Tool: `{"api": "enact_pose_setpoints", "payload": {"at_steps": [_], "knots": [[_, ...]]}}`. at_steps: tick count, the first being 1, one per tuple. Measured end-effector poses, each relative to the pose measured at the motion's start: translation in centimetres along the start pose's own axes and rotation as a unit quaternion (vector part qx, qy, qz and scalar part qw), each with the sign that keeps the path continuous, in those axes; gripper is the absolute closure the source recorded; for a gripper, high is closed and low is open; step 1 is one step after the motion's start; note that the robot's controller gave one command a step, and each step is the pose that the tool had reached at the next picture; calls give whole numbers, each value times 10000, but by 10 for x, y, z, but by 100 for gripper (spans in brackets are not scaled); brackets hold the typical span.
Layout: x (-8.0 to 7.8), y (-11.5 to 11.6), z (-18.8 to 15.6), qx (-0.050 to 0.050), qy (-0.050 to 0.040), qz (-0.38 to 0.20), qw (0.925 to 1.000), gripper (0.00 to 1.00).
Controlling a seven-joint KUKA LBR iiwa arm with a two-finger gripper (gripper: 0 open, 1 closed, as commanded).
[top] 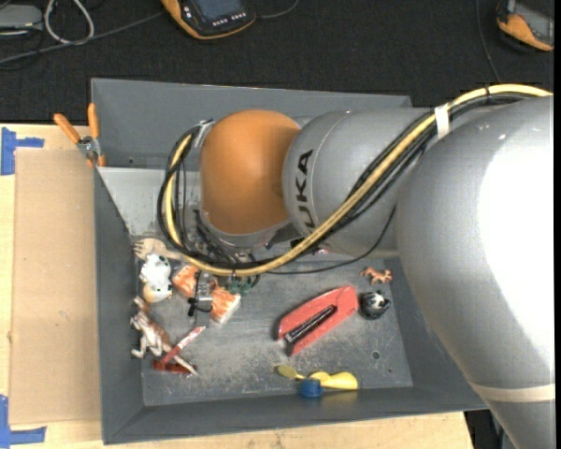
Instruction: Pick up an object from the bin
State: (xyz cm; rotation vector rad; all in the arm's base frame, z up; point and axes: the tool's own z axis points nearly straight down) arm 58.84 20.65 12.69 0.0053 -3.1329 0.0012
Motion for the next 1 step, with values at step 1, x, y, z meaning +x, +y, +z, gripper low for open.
{"api": "enact_pose_setpoints", "payload": {"at_steps": [1], "knots": [[-2,-1,-5,-7,-37,21,10000,0]]}}
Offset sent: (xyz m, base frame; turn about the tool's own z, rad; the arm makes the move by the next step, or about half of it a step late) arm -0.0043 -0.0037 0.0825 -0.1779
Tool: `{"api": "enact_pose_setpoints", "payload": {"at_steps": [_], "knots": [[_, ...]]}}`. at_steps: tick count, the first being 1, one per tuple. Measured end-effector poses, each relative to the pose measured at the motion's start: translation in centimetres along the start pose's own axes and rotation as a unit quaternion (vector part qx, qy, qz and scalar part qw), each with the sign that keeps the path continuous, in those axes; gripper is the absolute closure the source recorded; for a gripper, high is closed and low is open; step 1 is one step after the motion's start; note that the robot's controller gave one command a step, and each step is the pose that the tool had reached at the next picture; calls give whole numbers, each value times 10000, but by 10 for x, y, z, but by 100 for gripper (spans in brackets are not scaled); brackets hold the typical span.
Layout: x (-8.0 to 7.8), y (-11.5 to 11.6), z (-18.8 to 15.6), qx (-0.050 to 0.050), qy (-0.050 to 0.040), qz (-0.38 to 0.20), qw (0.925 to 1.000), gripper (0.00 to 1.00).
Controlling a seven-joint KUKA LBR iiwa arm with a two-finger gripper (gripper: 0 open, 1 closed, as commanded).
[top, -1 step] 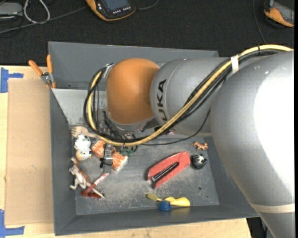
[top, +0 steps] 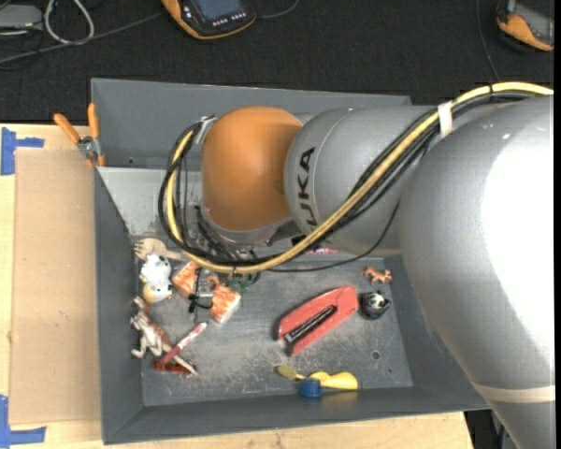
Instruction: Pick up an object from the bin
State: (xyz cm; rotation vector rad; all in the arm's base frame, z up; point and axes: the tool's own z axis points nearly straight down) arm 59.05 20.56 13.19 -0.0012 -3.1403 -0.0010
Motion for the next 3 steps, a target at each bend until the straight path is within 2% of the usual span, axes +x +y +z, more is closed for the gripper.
{"api": "enact_pose_setpoints", "payload": {"at_steps": [1,2,3], "knots": [[6,-1,-35,13,47,-490,9988,0],[8,-5,-102,-7,-26,-1214,9926,0],[3,-38,-22,-6,-7,-1238,9923,0]]}}
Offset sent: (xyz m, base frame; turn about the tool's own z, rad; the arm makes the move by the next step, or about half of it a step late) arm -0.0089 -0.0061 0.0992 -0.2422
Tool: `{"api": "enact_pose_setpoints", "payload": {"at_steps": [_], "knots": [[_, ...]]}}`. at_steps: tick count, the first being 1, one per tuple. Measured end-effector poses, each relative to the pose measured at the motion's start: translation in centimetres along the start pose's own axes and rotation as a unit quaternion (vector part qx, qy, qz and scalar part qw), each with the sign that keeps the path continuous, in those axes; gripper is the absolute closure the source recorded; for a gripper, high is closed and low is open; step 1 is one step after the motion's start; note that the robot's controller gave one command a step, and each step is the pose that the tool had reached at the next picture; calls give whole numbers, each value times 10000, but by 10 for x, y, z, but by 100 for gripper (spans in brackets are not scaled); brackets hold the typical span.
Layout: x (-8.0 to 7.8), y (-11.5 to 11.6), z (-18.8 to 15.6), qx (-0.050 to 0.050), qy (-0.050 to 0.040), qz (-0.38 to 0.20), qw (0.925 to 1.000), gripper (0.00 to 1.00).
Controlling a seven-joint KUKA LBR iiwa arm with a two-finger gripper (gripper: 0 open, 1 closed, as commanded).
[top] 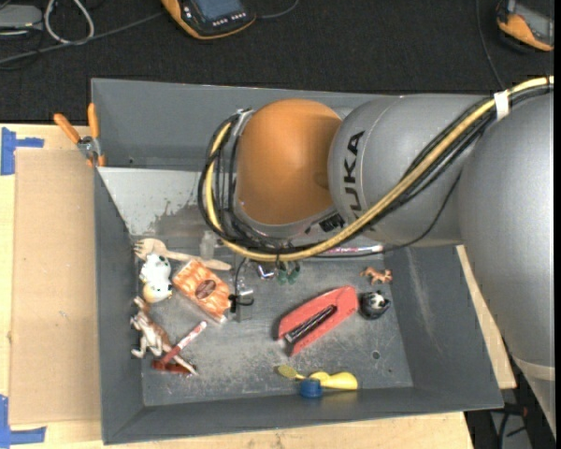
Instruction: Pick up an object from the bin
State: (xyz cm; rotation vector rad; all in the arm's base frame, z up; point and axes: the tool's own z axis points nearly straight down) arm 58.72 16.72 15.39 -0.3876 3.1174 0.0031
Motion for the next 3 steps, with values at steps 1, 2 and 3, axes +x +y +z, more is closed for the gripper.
{"api": "enact_pose_setpoints", "payload": {"at_steps": [1,2,3], "knots": [[18,27,42,-19,-44,-431,9991,0],[31,26,76,5,-9,-684,9977,0],[28,28,87,3,22,-762,9971,0]]}}
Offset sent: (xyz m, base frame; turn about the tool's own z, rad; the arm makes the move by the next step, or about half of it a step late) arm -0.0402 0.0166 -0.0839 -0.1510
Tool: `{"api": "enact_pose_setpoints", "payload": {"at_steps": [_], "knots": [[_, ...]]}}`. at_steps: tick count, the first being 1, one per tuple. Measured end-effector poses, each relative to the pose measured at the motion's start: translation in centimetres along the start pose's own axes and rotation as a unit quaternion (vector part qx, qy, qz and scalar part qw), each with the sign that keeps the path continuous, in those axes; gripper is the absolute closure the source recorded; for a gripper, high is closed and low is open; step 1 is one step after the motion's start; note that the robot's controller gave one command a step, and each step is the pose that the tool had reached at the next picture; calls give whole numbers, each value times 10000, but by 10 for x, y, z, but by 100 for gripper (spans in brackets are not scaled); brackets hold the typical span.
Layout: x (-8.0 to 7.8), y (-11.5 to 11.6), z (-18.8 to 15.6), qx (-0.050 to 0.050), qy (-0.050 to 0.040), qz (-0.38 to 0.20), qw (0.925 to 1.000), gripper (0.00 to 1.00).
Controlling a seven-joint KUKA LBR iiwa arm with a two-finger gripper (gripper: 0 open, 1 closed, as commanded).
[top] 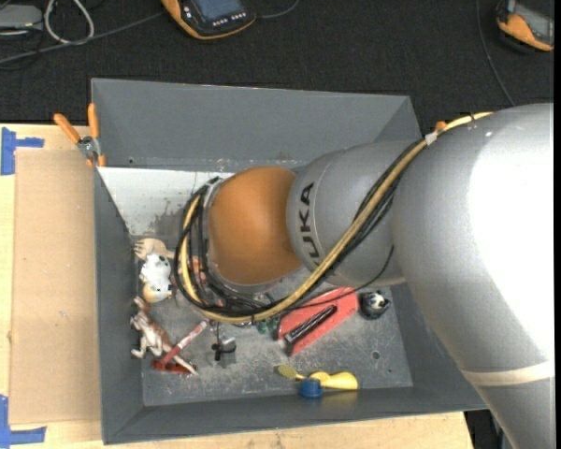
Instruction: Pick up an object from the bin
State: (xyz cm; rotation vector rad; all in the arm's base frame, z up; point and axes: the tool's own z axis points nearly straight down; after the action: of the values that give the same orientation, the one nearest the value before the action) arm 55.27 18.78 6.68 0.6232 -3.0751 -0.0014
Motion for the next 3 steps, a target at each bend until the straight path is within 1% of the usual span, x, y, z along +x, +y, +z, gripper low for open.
{"api": "enact_pose_setpoints", "payload": {"at_steps": [1,2,3], "knots": [[-13,-45,-82,-7,-3,-327,9995,0],[-17,-23,-56,-8,-34,-383,9993,0],[-26,-7,-33,-2,-10,-570,9984,0]]}}
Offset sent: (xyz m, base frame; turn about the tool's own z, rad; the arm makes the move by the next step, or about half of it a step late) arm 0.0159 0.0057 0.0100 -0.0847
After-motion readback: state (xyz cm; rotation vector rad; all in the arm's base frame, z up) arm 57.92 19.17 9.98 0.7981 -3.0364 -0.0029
